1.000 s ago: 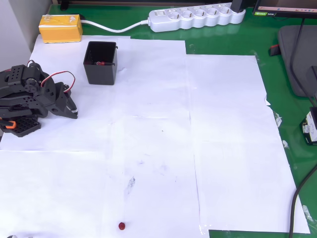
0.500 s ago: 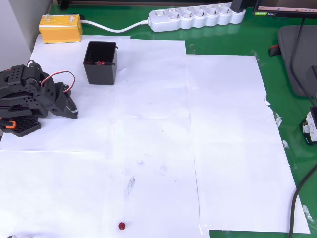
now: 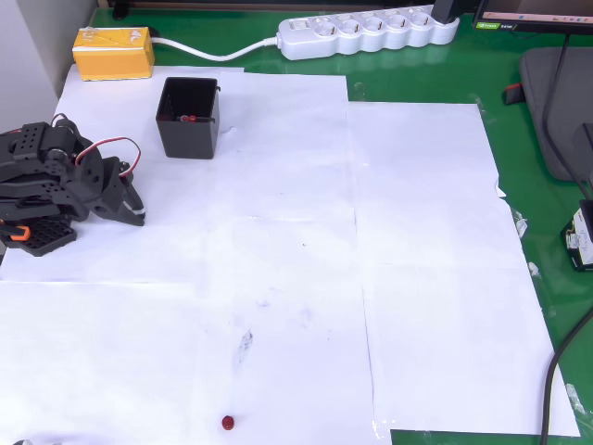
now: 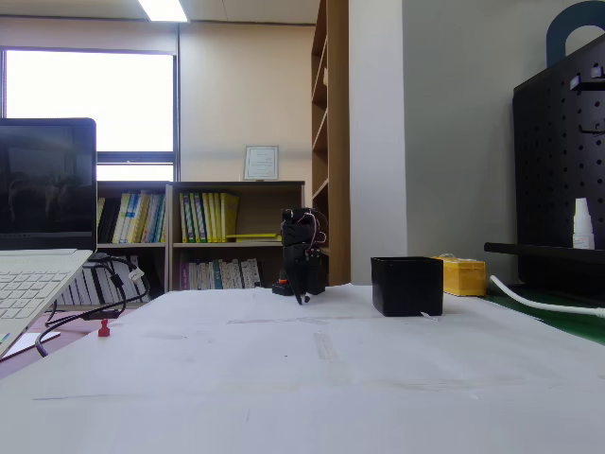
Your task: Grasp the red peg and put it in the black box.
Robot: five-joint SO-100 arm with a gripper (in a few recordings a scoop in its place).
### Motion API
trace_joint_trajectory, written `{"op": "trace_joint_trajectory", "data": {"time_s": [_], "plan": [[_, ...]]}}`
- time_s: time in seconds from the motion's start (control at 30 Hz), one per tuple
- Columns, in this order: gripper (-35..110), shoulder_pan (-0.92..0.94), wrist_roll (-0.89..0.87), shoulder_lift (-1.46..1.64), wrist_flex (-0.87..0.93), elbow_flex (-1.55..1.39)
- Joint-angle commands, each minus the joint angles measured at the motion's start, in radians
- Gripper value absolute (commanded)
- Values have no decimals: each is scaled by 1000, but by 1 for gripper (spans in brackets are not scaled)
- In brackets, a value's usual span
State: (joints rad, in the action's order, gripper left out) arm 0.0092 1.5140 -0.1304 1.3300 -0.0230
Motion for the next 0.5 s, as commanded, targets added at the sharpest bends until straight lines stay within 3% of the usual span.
{"op": "trace_joint_trajectory", "data": {"time_s": [0.0,0.33,0.4,0.47], "plan": [[0,-20,2,-100,92,83],[4,-21,8,-86,64,84],[3,-17,107,-34,43,84],[0,21,198,40,-101,84]]}}
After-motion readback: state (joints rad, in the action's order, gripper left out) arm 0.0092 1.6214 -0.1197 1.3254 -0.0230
